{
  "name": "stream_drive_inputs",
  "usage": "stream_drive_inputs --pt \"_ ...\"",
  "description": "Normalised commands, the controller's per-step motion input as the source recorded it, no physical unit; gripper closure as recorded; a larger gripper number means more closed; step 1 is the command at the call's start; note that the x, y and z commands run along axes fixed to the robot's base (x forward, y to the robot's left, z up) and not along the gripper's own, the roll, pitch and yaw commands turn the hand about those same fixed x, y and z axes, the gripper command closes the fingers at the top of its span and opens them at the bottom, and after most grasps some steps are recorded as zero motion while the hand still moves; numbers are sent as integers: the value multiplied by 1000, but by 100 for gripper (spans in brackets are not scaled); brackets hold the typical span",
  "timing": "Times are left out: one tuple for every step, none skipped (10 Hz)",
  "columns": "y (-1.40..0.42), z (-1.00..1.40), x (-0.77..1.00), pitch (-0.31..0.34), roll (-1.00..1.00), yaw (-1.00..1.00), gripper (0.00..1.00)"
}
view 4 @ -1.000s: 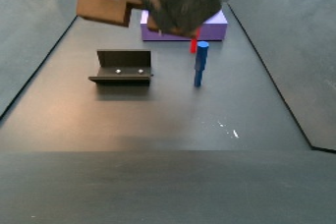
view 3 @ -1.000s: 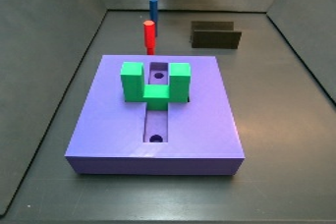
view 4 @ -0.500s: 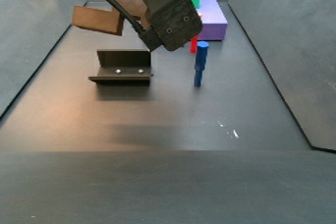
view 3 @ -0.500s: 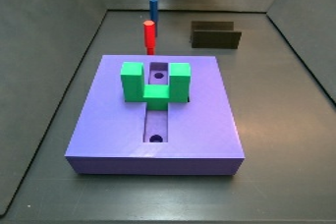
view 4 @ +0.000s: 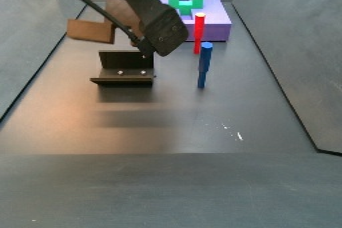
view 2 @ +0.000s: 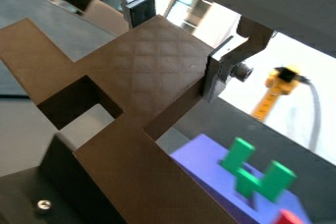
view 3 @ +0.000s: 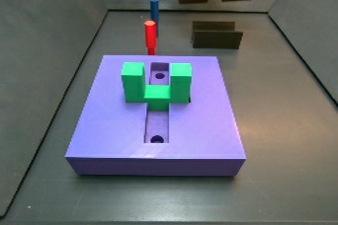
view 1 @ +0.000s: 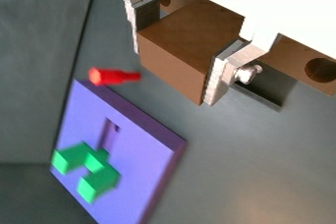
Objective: Pick up the brown object. Move up. Place the brown object on the fixture. Regrasp the brown object. Move to above the board. Insert the brown object.
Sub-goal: Place the brown object on the fixture.
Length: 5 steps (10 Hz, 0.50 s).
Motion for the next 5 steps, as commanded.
stream_drive_inputs --pt "-106 -480 611 29 20 326 100" --pt "-54 -474 354 0 11 137 100" --pt "-49 -469 294 0 0 66 100" --pt "-57 -411 177 0 0 0 100" --pt "-51 -326 109 0 -31 -51 100"
